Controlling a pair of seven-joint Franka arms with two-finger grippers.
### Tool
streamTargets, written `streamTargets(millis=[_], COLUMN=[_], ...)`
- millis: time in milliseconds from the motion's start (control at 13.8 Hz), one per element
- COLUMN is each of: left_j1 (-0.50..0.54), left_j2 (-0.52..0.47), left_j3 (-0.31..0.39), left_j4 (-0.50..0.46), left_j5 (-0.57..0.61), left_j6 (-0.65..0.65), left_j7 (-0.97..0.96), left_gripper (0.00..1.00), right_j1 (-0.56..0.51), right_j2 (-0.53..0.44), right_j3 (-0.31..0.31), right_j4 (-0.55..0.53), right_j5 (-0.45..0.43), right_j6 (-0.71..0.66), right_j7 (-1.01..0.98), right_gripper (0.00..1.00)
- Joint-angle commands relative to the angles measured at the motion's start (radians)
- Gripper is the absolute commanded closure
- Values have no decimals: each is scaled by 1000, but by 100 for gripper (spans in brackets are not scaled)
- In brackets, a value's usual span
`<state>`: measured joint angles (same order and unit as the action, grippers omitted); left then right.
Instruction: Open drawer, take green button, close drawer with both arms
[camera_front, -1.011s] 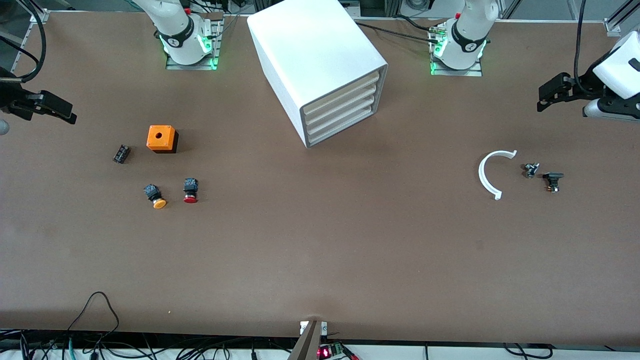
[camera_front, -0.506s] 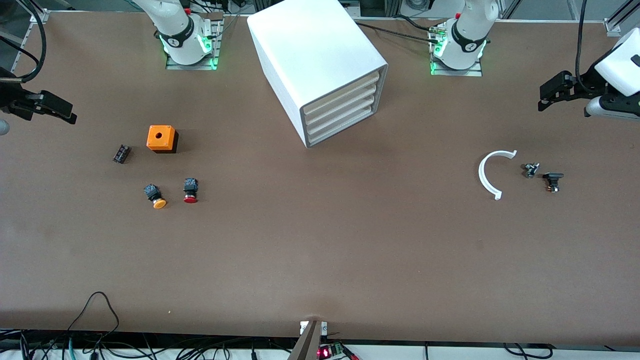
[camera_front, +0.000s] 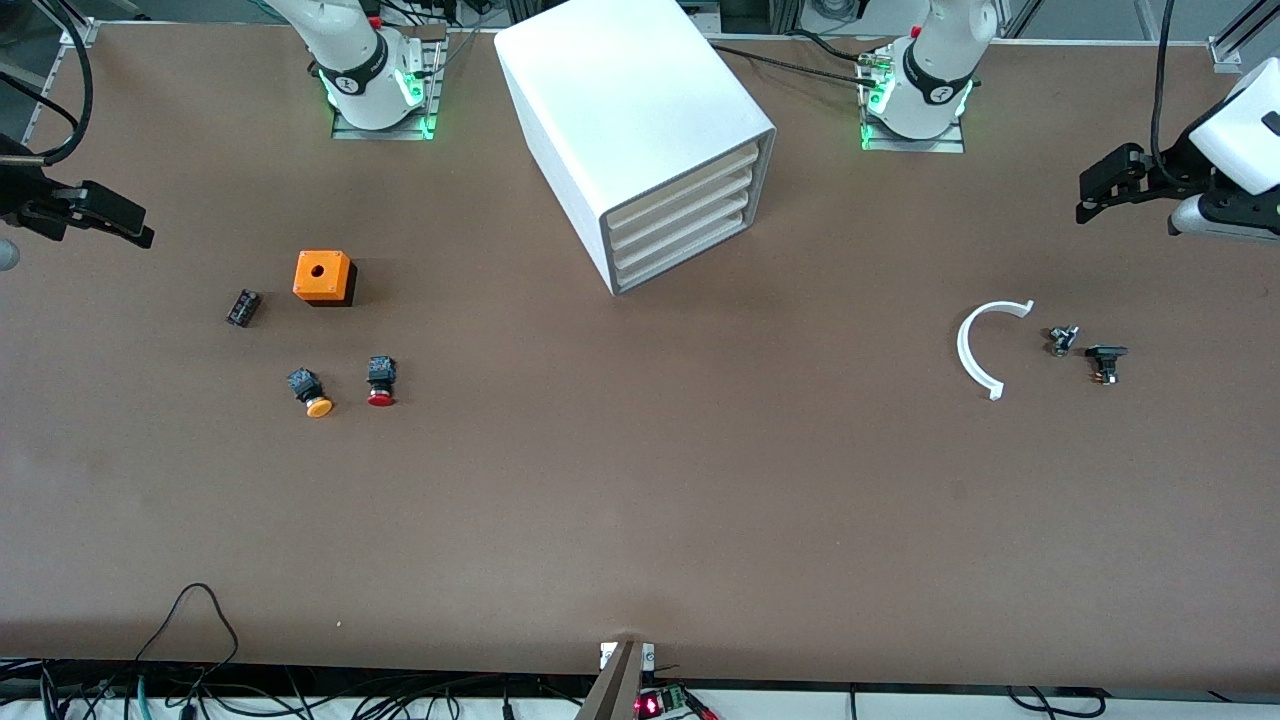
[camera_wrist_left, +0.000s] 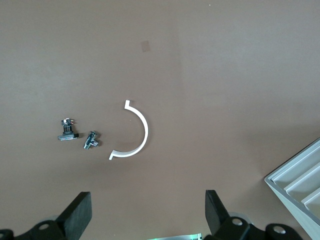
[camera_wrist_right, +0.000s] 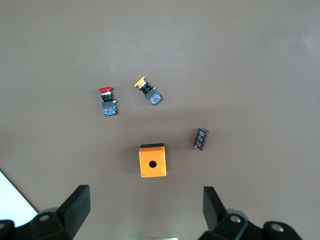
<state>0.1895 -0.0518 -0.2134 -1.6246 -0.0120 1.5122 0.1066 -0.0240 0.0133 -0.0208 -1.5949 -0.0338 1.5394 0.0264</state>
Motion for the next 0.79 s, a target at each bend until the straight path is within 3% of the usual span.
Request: streamTargets(millis=[0, 433, 578, 722], left_j1=[-21, -5, -12, -13], left_j2=[85, 246, 315, 409], left_j3=[-10, -11, -17, -34], left_j4=[34, 2, -24, -165], left_j5=[9, -25, -171, -343], left_j6=[-32, -30, -24, 111], left_j7=[16, 54, 59, 70], left_gripper=[0, 0, 0, 0], right_j1=[-1, -1, -1, -2], right_j2=[-15, -15, -16, -15], right_j3=[-2, -5, -5, -7], right_j4=[-16, -16, -16, -16], right_j5=[20, 19, 19, 19], right_j6=[-2, -1, -2, 2], right_j7=[-7, -13, -11, -11], right_gripper=[0, 0, 0, 0])
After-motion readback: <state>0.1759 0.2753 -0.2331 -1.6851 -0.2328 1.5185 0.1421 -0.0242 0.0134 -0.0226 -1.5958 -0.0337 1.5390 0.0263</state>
